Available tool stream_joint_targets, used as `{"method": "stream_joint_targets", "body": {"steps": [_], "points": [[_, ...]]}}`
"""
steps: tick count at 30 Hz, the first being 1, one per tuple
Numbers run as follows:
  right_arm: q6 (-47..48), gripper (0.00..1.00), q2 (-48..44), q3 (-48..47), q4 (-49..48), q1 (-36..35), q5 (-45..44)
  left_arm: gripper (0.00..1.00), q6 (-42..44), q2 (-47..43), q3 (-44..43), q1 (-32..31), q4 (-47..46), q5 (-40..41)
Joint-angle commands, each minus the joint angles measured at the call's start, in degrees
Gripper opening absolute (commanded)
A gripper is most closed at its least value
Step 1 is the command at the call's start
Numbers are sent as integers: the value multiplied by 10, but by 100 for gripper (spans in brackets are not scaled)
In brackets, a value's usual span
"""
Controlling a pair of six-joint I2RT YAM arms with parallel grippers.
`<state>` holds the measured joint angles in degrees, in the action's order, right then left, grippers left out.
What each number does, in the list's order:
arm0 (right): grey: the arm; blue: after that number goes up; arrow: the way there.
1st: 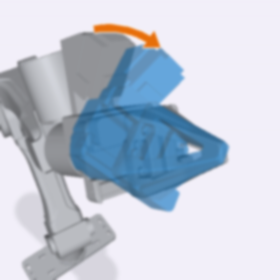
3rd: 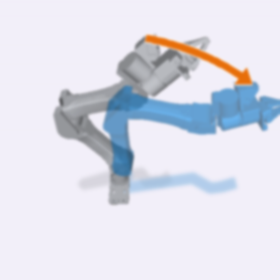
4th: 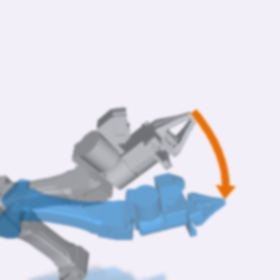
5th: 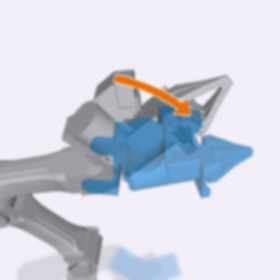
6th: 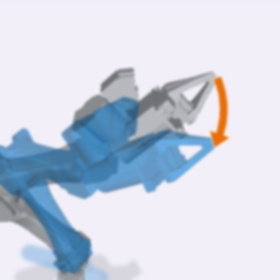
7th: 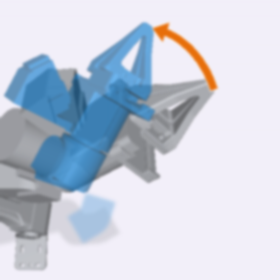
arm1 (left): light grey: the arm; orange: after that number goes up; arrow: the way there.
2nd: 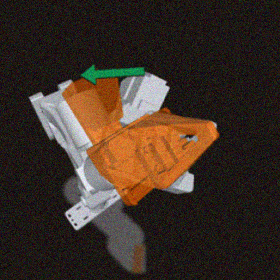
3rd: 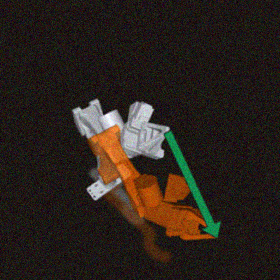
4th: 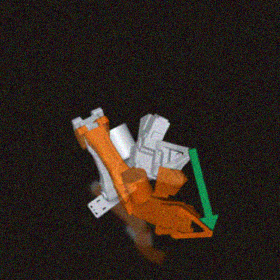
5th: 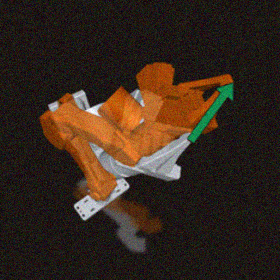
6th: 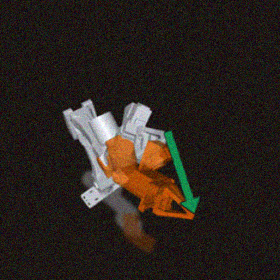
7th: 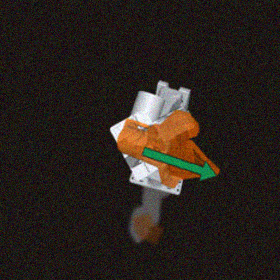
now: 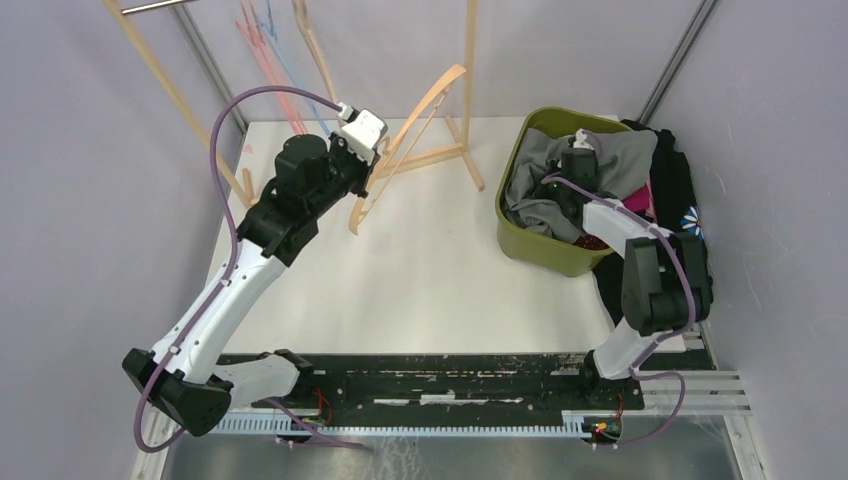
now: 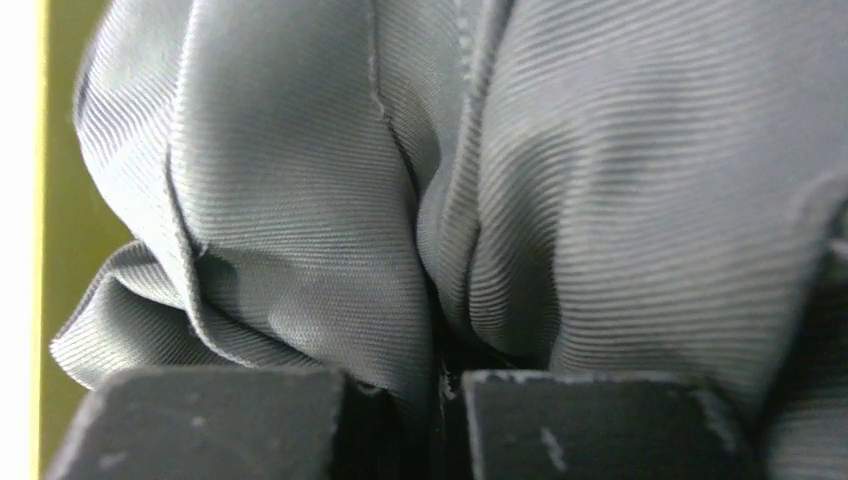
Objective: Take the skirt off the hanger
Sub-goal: Place the skirt in the bin.
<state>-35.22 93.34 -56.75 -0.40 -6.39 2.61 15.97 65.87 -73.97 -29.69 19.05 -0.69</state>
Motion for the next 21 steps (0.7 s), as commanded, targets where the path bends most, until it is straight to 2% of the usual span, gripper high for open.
{"method": "stream_joint_targets", "body": {"steps": [1, 4, 6, 9, 13, 16, 21], "points": [[39, 13, 93, -64, 76, -13, 18, 3, 4, 28, -61, 2, -3, 0], [81, 37, 49, -87, 104, -13, 28, 3, 13, 40, -78, 1, 3, -3], [100, 46, 13, -108, 140, -13, 11, 3, 23, 42, -77, 2, 5, -3], [142, 49, -34, -163, 205, -13, -4, 3, 34, 41, -75, 1, 8, -6], [208, 50, -105, -204, 263, -15, -2, 3, 73, 38, -72, 1, 29, -19], [288, 61, -154, -238, 293, -24, 12, 3, 98, 42, -75, 2, 68, -50], [424, 63, -152, -324, 330, -68, 56, 3, 107, 53, -110, 2, 142, -133]]}}
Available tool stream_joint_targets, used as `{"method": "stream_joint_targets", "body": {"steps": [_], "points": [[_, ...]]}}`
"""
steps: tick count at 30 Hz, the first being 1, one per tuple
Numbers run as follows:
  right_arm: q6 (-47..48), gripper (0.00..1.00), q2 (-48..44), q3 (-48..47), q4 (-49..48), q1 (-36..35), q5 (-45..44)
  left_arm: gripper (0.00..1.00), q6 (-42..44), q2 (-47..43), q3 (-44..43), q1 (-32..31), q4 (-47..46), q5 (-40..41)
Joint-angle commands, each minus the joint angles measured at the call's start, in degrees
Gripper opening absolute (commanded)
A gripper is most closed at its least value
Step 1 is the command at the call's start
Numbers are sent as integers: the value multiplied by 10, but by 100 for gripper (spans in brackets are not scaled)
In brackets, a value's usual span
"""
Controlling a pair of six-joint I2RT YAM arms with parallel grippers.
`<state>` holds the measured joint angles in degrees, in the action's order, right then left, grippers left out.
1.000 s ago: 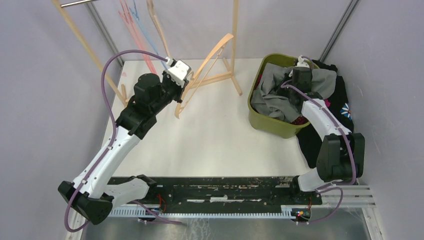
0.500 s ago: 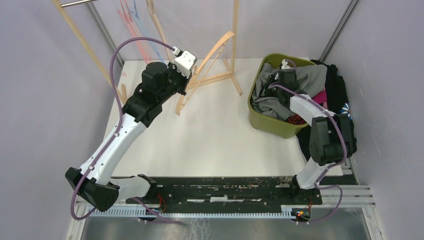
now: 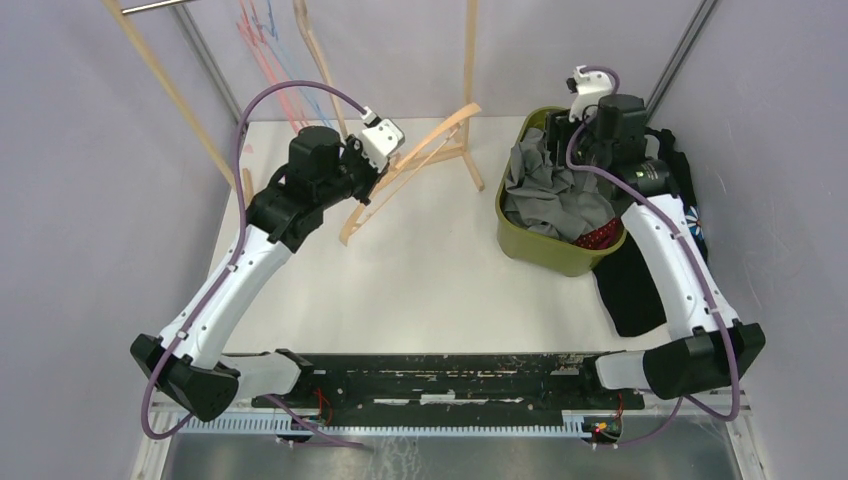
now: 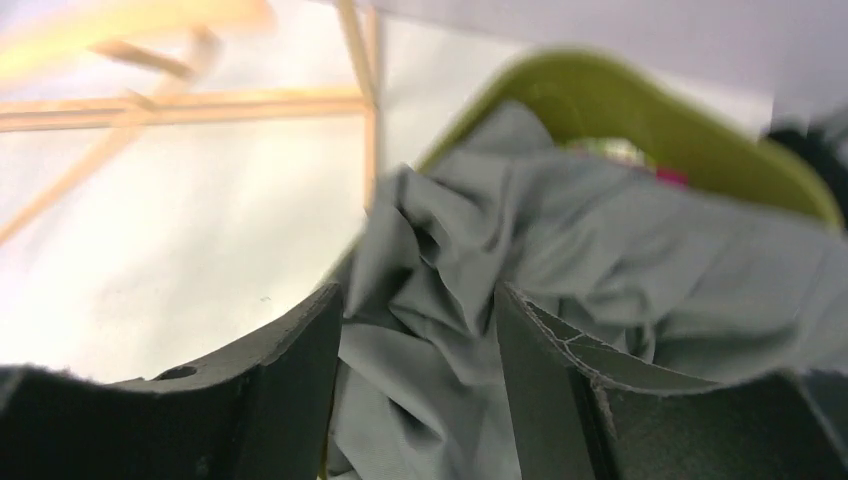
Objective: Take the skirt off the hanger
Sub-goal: Place the skirt in the bin, then place the hanger at the clothesline.
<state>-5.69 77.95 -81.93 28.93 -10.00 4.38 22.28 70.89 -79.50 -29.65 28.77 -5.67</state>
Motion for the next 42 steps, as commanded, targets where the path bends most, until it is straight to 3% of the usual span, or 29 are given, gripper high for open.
{"method": "stream_joint_targets", "body": {"steps": [1, 8, 14, 23, 35, 42], "points": [[140, 61, 14, -96, 43, -36, 64, 3, 53, 9, -70, 1, 71, -104], [156, 54, 105, -234, 80, -62, 233, 3, 130, 33, -156, 1, 216, -184], [162, 53, 82, -176, 72, -115, 276, 3, 201, 35, -136, 1, 237, -221], [201, 52, 46, -114, 118, -192, 324, 3, 227, 71, -124, 3, 230, -256], [239, 49, 80, -76, 111, -216, 287, 3, 228, 65, -154, 3, 234, -293], [248, 61, 121, -61, 92, -216, 248, 3, 224, 47, -151, 3, 234, -304]]}}
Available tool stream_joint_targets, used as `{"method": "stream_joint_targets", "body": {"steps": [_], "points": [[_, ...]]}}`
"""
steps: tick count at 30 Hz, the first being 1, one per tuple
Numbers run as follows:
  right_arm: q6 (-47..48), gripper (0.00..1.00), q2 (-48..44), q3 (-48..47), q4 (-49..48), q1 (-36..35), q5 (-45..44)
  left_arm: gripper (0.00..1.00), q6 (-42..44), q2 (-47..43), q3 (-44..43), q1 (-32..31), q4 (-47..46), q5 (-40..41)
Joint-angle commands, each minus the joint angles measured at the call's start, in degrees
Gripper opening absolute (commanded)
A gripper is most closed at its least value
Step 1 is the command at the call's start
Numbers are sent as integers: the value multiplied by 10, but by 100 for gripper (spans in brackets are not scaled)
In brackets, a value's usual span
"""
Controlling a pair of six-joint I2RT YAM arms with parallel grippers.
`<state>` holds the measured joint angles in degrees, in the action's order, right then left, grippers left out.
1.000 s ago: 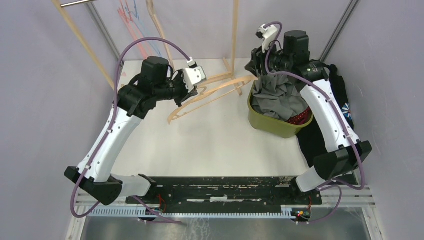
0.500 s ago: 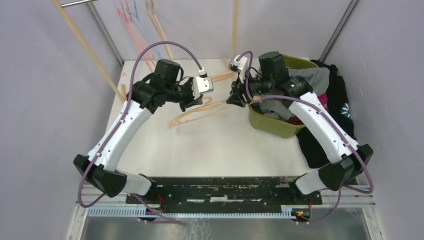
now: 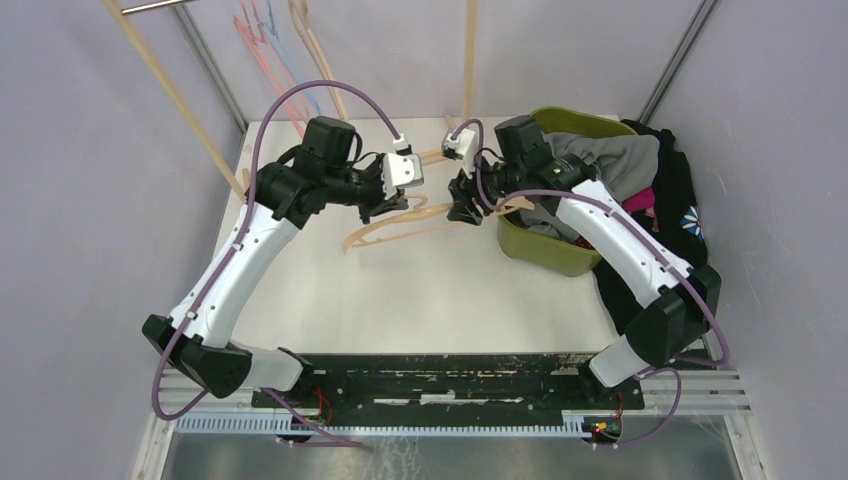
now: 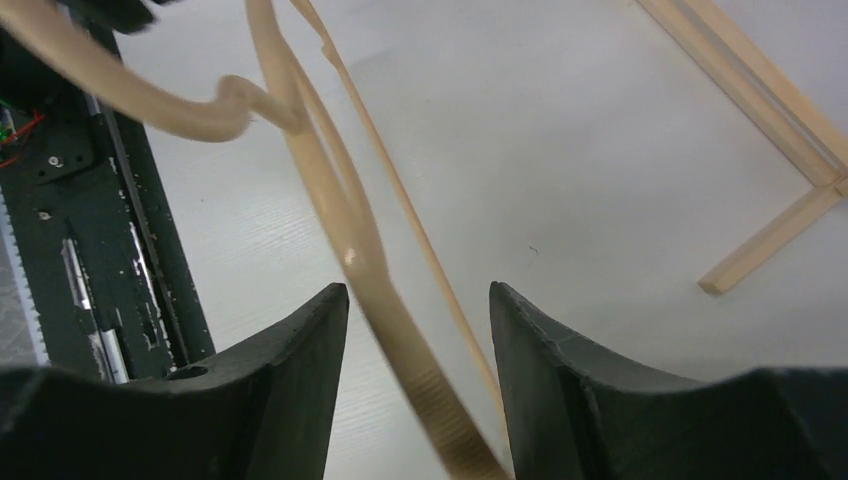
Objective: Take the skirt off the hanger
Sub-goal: Place the hanger at the clothesline.
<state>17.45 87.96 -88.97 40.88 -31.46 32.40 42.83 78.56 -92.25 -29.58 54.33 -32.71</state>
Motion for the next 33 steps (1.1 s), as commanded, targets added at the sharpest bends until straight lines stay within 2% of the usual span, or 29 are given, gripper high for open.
{"method": "stream_joint_targets", "body": {"steps": [1, 3, 4, 7, 8, 9, 10, 11, 16, 19, 23, 24, 25, 27, 29, 30, 33], "points": [[17, 62, 26, 12, -33, -1, -41, 3, 16, -32, -22, 2, -22, -35], [10, 80, 37, 15, -40, -1, -59, 3, 13, -38, -18, 2, -27, -37], [10, 81, 43, 14, -40, -2, -64, 3, 12, -40, -16, 3, -28, -36], [3, 71, 52, 15, -43, -2, -73, 3, 10, -46, -9, 2, -33, -32], [0, 53, 54, 12, -40, -2, -72, 3, 9, -47, -6, 2, -35, -31], [-1, 22, 56, 6, -33, -1, -73, 3, 9, -48, -2, 2, -37, -28], [-9, 3, 58, 0, -29, -1, -82, 3, 9, -49, 2, 2, -39, -25], [-13, 1, 57, -4, -25, -2, -85, 3, 8, -49, 7, 2, -41, -22], [-9, 1, 40, -1, -16, -1, -52, 3, -5, -47, 18, 2, -62, -16], [-19, 1, 40, 3, -22, -1, -90, 3, -22, -55, 18, 2, -97, -6], [-27, 0, 49, -4, -27, -2, -98, 9, -82, -120, 69, 1, -238, 40], [-32, 0, 51, -7, -28, -1, -91, 15, -88, -142, 98, 1, -286, 67], [-35, 1, 54, -11, -29, -2, -83, 26, -94, -167, 131, 1, -343, 98], [-39, 1, 59, -17, -28, -1, -69, 38, -96, -207, 195, 1, -450, 153], [-44, 1, 58, -23, -29, -2, -55, 56, -97, -227, 240, 2, -532, 198], [-46, 1, 58, -27, -29, -1, -48, 61, -94, -227, 246, 1, -545, 211], [-46, 1, 52, -37, -22, -2, -25, 66, -88, -207, 233, 1, -523, 235]]}}
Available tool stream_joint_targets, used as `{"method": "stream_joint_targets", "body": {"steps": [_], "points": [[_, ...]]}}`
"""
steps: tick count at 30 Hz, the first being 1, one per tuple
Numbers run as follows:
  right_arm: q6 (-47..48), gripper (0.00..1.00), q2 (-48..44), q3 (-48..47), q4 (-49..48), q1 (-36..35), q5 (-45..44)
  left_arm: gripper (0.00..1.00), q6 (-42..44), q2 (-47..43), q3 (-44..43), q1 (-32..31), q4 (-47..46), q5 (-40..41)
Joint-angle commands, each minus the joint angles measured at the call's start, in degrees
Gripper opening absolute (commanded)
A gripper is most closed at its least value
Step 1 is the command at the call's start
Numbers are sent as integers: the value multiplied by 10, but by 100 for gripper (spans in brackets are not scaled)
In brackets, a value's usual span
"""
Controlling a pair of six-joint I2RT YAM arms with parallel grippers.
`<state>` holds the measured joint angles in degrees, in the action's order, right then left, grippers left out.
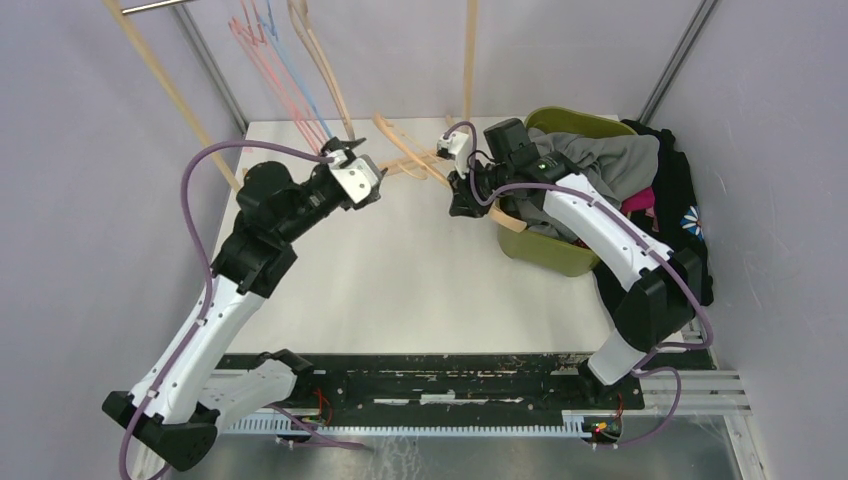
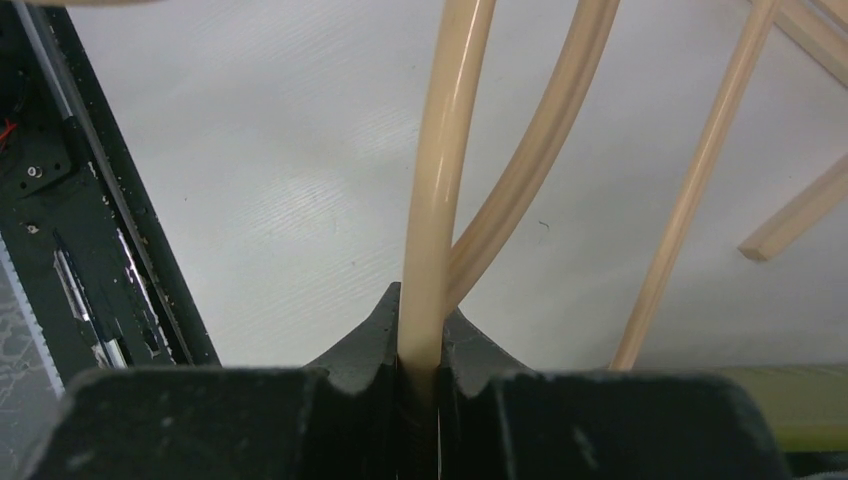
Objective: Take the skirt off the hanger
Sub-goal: Place the hanger at the clothesline.
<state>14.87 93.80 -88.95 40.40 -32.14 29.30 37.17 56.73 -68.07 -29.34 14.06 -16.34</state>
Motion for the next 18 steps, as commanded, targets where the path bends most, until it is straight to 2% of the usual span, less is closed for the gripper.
{"method": "stream_joint_targets", "body": {"steps": [1, 6, 9, 13, 18], "points": [[-19, 1, -11, -37, -16, 5, 13, 66, -30, 19, -16, -1, -112, 76], [-35, 1, -20, -44, -21, 5, 63, 64, -33, 33, -22, -2, -127, 82], [-45, 1, -8, -83, -21, 5, 74, 59, -34, 27, -19, -3, -139, 92], [-37, 1, 42, -181, -13, 12, 50, 54, -44, 9, -11, -4, -138, 96], [-88, 1, 140, -311, -51, 31, 66, 49, -50, -29, 10, -5, -138, 106]]}}
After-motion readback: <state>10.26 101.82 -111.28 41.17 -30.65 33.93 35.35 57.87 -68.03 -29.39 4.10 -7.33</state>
